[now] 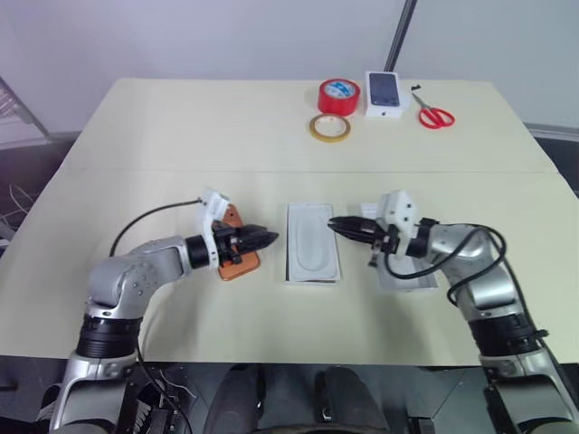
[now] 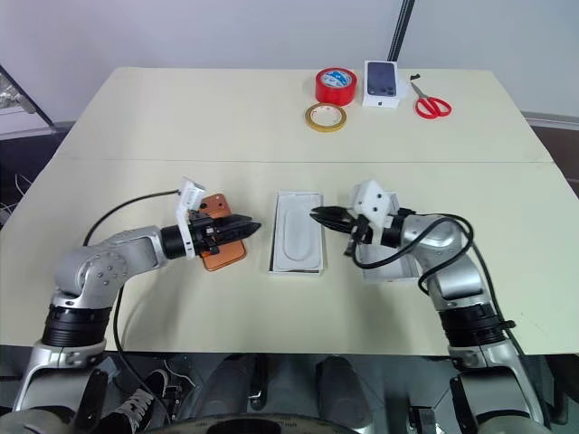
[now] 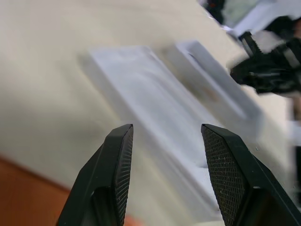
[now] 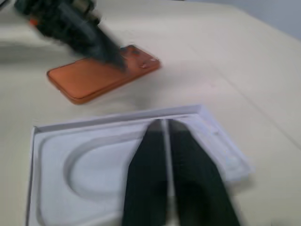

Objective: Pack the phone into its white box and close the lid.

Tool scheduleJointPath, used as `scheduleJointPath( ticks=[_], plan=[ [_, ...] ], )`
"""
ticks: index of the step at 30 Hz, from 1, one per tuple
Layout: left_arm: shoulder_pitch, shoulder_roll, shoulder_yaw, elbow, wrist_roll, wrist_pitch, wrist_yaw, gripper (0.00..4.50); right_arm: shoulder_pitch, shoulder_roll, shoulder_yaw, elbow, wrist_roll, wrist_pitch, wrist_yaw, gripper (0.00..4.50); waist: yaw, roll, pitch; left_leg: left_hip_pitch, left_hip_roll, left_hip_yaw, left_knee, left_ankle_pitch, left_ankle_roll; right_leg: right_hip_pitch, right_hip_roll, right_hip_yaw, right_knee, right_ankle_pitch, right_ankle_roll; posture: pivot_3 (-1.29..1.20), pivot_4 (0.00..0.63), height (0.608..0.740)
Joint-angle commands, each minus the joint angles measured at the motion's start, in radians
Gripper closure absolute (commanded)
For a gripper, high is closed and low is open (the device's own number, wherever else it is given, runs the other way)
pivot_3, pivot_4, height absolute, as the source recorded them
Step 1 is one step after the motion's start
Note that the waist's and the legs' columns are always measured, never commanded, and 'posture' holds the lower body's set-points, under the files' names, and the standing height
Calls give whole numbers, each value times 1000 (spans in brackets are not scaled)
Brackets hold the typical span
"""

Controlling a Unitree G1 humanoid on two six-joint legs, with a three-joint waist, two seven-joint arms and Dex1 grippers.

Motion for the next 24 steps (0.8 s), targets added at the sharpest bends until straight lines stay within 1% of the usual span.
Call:
scheduleJointPath(
  ticks=[1, 2, 3, 6, 8, 11, 18, 22, 24],
  plan=[
    [52, 63, -38, -39, 128, -180, -80, 2066, -8, -17, 78, 19, -122, -62, -15, 4459, -1, 0, 0, 0, 0, 0, 0, 0, 0, 0, 0, 0, 0, 0, 0, 0, 150, 740],
    [66, 82, -55, -36, 163, -212, -92, 2066, -9, -19, 94, 33, -145, -69, -19, 4459, -1, 0, 0, 0, 0, 0, 0, 0, 0, 0, 0, 0, 0, 0, 0, 0, 150, 740],
    [95, 91, -72, -29, 230, -324, -106, 2066, -14, -32, 118, 57, -189, -109, -22, 4459, -1, 0, 0, 0, 0, 0, 0, 0, 0, 0, 0, 0, 0, 0, 0, 0, 150, 740],
    [169, 104, -74, -56, 269, -416, -137, 2066, -34, -44, 137, 82, -200, -138, 15, 4459, -1, 1, 0, 0, 0, 0, 0, 0, 0, 0, -2, 0, 0, -1, -3, 0, 150, 740],
    [181, 86, -63, -55, 280, -457, -132, 2066, -43, -42, 139, 89, -199, -138, 26, 4459, 2, 1, 0, 0, 0, 0, 0, 0, 0, 0, -2, 0, -1, -1, -4, 0, 150, 740],
    [159, 65, -48, -32, 260, -440, -127, 2066, -75, -39, 202, 120, -275, -169, 42, 4459, 1, 1, 0, 0, 0, 0, 0, 0, 0, 0, -2, -1, -1, -1, -5, 0, 150, 740],
    [139, 35, -29, -30, 252, -419, -92, 2066, -114, 31, 280, 164, -351, -169, 16, 4459, -2, 0, 0, 0, 0, 0, -1, 0, 0, 0, -2, -1, -1, 1, -2, 0, 150, 740],
    [144, 28, -24, -36, 252, -416, -85, 2066, -124, 49, 277, 181, -354, -180, 5, 4459, -4, 0, 0, 0, 0, 0, 0, 0, 0, 0, -2, -2, -1, 1, -2, 0, 150, 740],
    [144, 24, -19, -35, 245, -414, -82, 2066, -123, 58, 257, 179, -317, -207, 15, 4459, -4, 0, 0, 0, 0, 0, 0, 0, 1, 0, -2, -2, 0, 1, -2, 0, 150, 740]
  ],
)
